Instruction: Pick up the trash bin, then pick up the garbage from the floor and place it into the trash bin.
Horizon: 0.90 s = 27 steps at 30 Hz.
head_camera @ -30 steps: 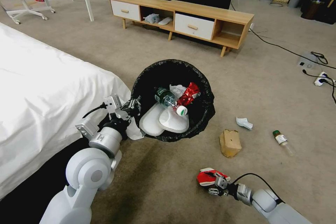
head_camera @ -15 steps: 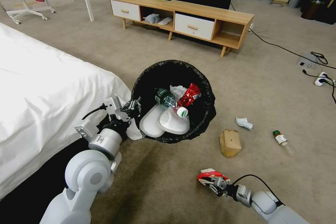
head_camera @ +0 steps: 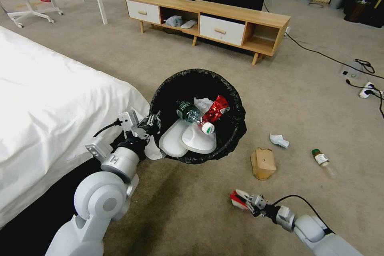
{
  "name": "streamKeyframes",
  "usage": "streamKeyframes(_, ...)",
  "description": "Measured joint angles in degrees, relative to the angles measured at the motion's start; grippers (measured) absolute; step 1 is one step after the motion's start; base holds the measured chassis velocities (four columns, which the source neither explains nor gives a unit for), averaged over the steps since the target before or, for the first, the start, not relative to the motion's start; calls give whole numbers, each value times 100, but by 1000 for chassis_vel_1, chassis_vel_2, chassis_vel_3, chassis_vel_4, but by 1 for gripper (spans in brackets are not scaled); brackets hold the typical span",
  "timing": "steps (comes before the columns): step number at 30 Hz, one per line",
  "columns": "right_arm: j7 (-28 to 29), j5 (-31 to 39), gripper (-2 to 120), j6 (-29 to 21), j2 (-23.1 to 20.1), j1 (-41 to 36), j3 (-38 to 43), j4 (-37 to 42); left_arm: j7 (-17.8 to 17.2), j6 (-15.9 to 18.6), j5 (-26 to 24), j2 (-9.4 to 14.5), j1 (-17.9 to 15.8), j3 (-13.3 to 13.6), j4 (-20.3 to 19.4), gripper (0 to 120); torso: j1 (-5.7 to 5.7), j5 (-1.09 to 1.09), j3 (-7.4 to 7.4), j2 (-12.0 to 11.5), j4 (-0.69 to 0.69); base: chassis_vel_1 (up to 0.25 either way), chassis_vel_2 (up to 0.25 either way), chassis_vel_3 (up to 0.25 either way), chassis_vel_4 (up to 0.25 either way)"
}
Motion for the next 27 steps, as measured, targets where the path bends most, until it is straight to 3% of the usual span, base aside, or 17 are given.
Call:
streamKeyframes(12,54,495,0,-84,-77,-612,1062,830,-20,0,-136,158,-41,-21,51,3,0,1,0,0,0,0,0,0,0)
streamKeyframes(27,399,1767,0,-554,-7,-1286,3103,2737,-45,5,-325,309,-171,-17,169,3,0,1,0,0,-2,0,0,0,0)
